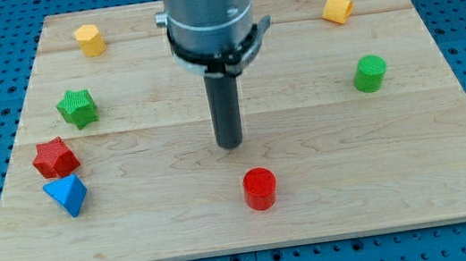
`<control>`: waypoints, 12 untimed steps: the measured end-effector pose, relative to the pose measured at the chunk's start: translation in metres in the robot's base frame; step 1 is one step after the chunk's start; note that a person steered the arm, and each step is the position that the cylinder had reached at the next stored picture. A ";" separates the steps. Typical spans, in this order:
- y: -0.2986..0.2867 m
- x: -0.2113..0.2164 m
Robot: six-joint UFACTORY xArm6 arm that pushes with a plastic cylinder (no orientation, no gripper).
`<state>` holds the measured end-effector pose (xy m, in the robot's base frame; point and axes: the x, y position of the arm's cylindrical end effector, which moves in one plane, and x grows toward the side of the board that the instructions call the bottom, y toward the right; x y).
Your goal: Push the red star to bottom right
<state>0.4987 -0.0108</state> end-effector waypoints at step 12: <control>0.027 -0.046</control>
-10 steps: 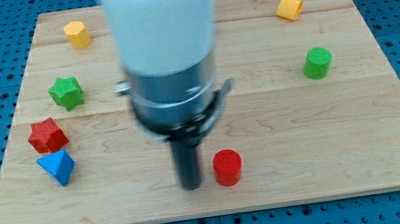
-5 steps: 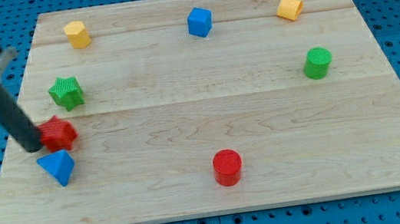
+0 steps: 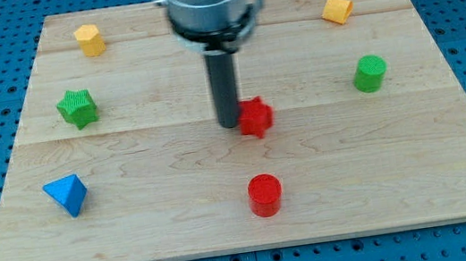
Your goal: Push the red star to bottom right
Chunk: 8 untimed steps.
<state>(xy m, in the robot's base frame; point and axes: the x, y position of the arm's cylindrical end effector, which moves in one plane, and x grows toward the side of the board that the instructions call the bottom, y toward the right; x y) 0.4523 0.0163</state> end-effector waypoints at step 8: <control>0.202 0.043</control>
<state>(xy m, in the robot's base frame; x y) 0.4952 0.2187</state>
